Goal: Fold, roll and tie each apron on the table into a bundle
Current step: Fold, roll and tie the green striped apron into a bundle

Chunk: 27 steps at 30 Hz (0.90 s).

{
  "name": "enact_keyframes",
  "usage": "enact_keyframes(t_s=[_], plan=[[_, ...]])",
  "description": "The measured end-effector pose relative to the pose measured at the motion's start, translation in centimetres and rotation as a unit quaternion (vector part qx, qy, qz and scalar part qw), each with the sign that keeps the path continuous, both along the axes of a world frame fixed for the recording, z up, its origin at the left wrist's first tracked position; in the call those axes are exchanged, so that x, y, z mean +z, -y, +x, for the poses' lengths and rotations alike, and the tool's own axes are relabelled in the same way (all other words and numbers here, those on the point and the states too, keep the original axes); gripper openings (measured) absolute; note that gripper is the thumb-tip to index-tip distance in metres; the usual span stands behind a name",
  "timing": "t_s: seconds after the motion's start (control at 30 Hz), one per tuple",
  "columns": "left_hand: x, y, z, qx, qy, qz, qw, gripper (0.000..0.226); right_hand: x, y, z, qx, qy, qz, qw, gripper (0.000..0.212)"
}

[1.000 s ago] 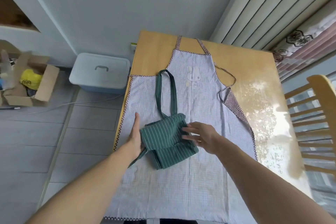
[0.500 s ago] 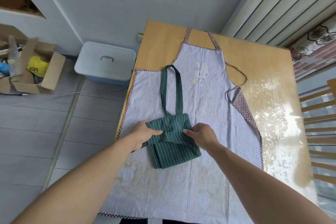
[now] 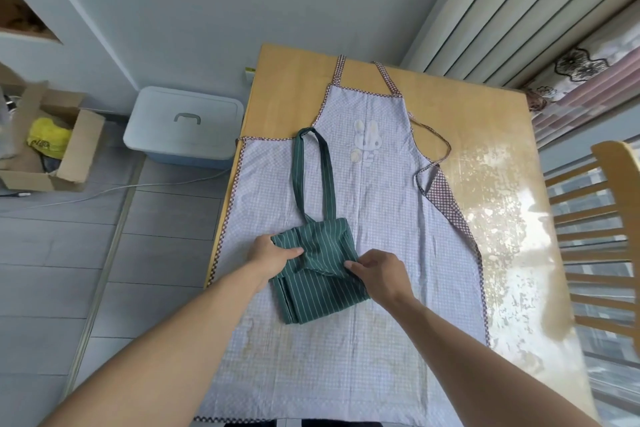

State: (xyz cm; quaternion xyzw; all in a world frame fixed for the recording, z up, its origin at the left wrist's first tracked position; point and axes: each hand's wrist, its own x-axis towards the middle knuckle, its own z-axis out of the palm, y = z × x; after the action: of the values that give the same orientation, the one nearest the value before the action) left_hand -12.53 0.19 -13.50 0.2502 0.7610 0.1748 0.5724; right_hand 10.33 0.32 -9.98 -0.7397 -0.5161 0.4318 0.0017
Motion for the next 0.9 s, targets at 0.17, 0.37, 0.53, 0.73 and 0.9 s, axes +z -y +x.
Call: enact_keyframes(t_s=[0.17, 0.37, 0.53, 0.73, 0.9], plan=[[0.8, -0.4, 0.6, 0.012, -0.001, -0.005, 1.0, 0.083, 0.6, 0.9, 0.8, -0.13, -0.051, -0.017, 0.99, 0.035], [1.2, -0.1, 1.3, -0.002, -0.03, 0.016, 0.999, 0.08, 1.3, 1.0, 1.1, -0.083, -0.054, -0.042, 0.994, 0.032], [1.6, -0.3, 0.1, -0.035, 0.077, -0.008, 0.996, 0.07, -0.4, 0.7, 0.5, -0.02, -0.04, -0.071, 0.996, 0.031], [0.4, 1.3, -3.1, -0.055, 0.001, 0.016, 0.998, 0.04, -1.0, 0.9, 0.0, 0.031, 0.037, -0.082, 0.995, 0.037], [1.5, 2.9, -2.8, -0.086, -0.287, 0.27, 0.915, 0.018, -2.3, 3.9, -0.6, 0.204, 0.151, 0.251, 0.934, 0.044]])
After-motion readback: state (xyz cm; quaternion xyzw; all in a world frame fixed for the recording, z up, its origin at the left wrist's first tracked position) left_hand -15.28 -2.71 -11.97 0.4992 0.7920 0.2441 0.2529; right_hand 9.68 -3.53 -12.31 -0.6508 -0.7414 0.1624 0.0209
